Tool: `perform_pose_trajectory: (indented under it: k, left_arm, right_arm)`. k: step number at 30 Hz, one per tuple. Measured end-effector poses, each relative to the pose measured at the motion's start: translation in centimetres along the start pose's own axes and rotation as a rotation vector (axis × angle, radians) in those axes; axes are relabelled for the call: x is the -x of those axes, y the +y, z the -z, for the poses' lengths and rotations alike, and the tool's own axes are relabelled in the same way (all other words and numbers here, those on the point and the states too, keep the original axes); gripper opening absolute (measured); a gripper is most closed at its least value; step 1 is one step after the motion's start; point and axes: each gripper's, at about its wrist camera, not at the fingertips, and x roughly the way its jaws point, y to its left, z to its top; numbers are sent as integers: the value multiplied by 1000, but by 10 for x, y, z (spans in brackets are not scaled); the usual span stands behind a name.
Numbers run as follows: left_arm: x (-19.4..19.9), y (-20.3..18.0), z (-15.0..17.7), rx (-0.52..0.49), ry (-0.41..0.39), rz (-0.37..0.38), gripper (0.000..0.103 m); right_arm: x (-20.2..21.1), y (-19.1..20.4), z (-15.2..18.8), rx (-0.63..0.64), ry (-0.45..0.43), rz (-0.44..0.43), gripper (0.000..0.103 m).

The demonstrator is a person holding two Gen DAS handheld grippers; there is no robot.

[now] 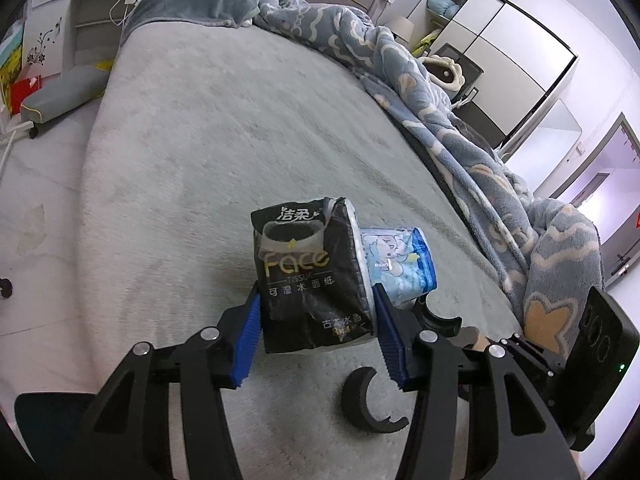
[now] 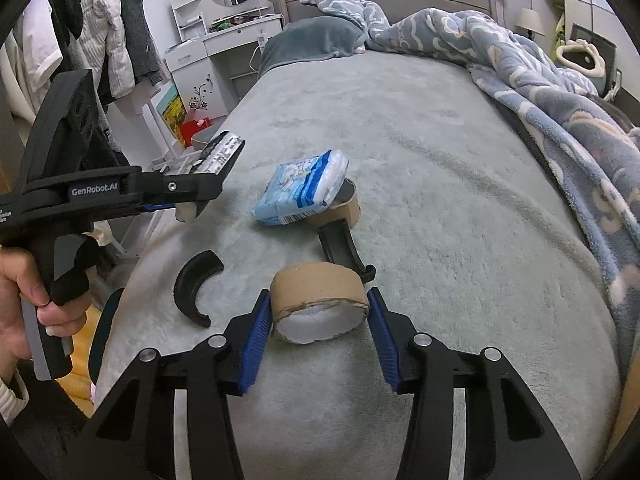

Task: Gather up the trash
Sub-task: 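Close the left tool on the black tissue pack while the right tool closes on the tape roll, then carry the tissue pack in the left tool and tape roll in the right tool to the bin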

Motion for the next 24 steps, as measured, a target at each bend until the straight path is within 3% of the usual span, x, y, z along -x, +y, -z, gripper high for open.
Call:
perform_pose_trajectory:
  k: [8,24]
  left_arm:
    - [20,5,-2,-24,-16,-38,55]
    - [66,13,31,-213,-24,-223,55]
  right_arm:
    - [19,12,-11,6,-23,27,48]
    - [29,29,-26,-143,-37,8,48]
